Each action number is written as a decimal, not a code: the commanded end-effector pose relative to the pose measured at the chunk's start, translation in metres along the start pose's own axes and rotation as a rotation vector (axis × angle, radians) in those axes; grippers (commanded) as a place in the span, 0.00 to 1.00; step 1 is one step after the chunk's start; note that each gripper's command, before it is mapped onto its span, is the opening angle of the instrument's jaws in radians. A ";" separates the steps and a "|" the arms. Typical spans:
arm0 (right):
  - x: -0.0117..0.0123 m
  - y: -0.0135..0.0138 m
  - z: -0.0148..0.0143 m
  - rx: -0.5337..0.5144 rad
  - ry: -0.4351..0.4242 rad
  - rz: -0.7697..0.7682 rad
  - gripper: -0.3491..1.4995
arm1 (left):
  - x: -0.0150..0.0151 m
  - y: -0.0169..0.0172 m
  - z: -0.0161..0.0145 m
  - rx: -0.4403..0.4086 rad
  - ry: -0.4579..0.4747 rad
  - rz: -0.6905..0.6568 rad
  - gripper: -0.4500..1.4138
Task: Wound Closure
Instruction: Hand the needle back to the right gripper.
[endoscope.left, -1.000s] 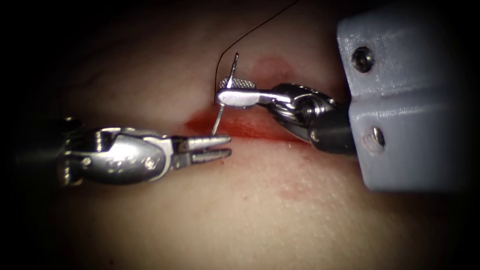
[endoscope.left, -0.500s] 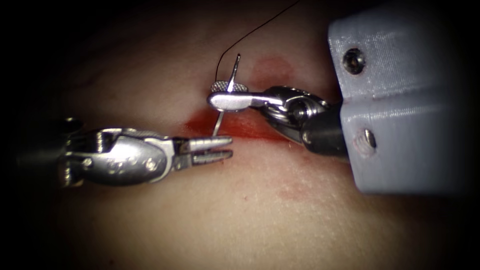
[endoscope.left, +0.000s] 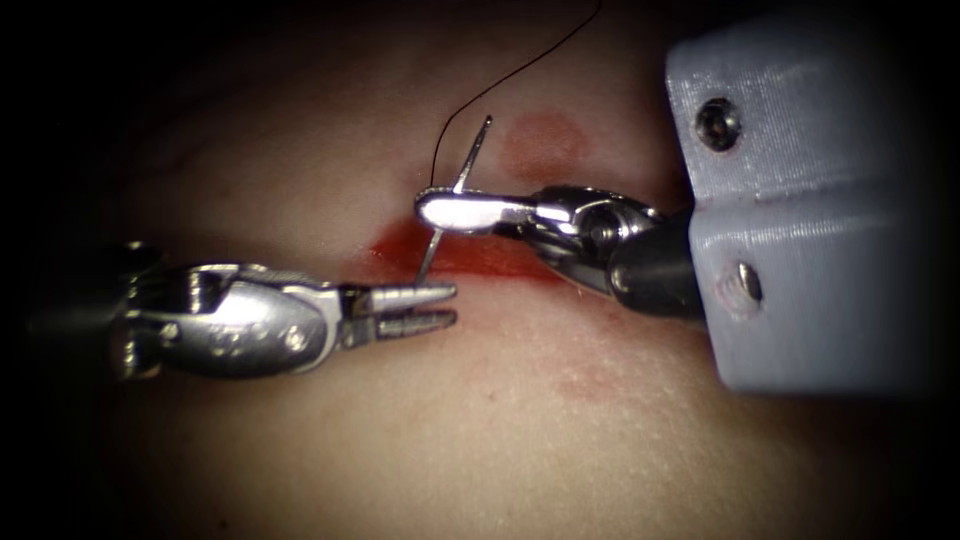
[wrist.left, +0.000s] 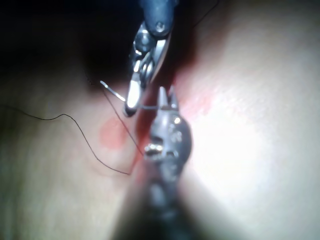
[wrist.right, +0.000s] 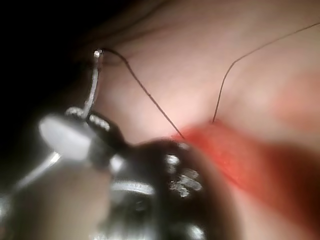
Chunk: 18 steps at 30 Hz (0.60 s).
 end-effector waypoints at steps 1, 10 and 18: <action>-0.0002 0.0005 0.0002 -0.006 0.006 0.000 0.00 | -0.0004 0.0003 0.0007 -0.001 0.002 -0.001 0.05; 0.0002 0.0003 -0.0004 -0.006 0.016 0.004 0.00 | -0.0003 0.0004 0.0008 -0.007 0.004 -0.001 0.05; 0.0003 0.0003 -0.0007 -0.002 0.016 -0.019 0.00 | 0.0000 -0.0004 0.0009 -0.042 0.043 -0.183 0.48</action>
